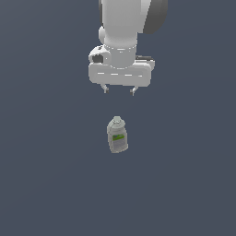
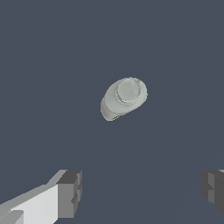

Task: Pick up the object and move it to a goal position.

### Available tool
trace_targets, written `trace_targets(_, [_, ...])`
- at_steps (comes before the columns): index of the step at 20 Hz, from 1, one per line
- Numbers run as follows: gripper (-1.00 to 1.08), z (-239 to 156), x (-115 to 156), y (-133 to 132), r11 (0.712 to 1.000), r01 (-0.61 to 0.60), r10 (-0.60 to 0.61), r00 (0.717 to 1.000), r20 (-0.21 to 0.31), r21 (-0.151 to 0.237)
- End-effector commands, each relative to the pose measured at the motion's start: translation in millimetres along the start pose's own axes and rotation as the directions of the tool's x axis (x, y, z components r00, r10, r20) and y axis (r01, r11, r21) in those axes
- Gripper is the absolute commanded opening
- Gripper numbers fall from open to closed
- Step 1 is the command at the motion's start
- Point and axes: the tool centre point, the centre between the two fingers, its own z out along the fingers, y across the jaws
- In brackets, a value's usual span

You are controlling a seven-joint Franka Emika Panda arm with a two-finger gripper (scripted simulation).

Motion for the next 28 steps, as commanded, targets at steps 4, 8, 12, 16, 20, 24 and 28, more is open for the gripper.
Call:
trace_targets(4, [1.00,3.9,8.5,-0.1,0.991,-0.134,0.134,0.991,0.005,0.002])
trace_targets(8, [1.00,7.2,15.2,-0.2,0.971,-0.238,0.238,0.971,0.009,0.002])
trace_targets(12, [1.00,10.6,21.8,-0.3,0.941,-0.340,0.340,0.941,0.013,0.001])
trace_targets(16, [1.00,14.2,28.3,-0.3,0.899,-0.437,0.437,0.899,0.016,-0.001])
trace_targets(20, [1.00,18.0,34.7,-0.4,0.848,-0.530,0.530,0.848,0.020,-0.003])
trace_targets(24, [1.00,21.9,41.1,-0.4,0.788,-0.616,0.616,0.787,0.022,-0.007])
trace_targets(28, [1.00,25.9,47.3,-0.4,0.718,-0.696,0.696,0.718,0.024,-0.011])
